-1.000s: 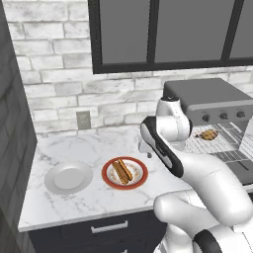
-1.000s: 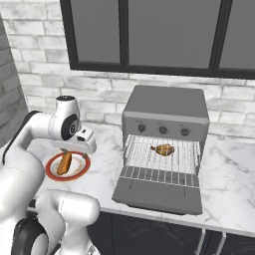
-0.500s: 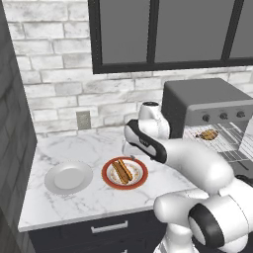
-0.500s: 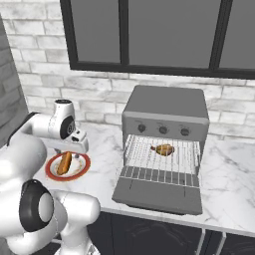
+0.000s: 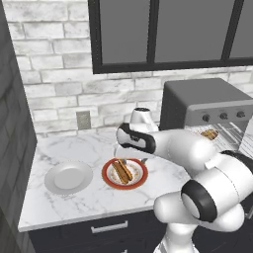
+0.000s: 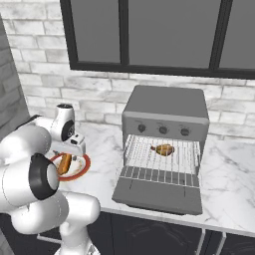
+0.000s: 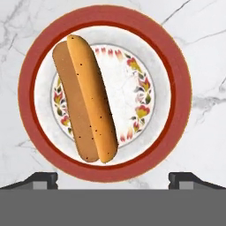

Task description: Open the toaster oven door. Place the hotdog bun on the top rack in the toaster oven and place the chicken drumstick on the bottom rack.

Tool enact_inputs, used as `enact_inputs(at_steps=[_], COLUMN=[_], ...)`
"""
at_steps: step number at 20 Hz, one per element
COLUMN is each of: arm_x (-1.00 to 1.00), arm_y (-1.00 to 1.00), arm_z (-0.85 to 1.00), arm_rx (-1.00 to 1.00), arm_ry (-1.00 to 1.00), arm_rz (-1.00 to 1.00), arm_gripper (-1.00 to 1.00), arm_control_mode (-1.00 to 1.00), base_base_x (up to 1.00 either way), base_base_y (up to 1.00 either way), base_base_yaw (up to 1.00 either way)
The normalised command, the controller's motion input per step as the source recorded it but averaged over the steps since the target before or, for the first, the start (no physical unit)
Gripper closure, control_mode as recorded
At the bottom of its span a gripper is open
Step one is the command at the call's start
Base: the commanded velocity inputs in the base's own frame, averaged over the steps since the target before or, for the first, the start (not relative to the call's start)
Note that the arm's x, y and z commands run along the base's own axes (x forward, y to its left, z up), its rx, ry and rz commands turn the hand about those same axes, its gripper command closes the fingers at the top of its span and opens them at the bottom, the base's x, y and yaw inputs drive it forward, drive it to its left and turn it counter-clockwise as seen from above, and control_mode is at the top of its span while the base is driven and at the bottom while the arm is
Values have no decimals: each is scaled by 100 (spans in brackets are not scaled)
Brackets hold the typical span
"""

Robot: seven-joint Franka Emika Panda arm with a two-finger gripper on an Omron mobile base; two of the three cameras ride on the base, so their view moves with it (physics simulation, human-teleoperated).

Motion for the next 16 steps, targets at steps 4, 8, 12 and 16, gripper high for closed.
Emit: enact_inputs(at_steps=[4,8,12,16], arm_x=[7,0,2,5], arm_y=[15,23,4,1], arm_z=[-20,-28,-24,-17], arm_rx=[0,0,0,-2], arm_ry=[5,0,0,0], arm_rz=[2,1,0,0], arm_gripper=[-100,-100,-100,-100], arm_control_mode=[-100,-100,-100,-100], base_base_x=[0,0,0,0], base_base_y=[0,0,0,0], base_base_yaw=[0,0,0,0])
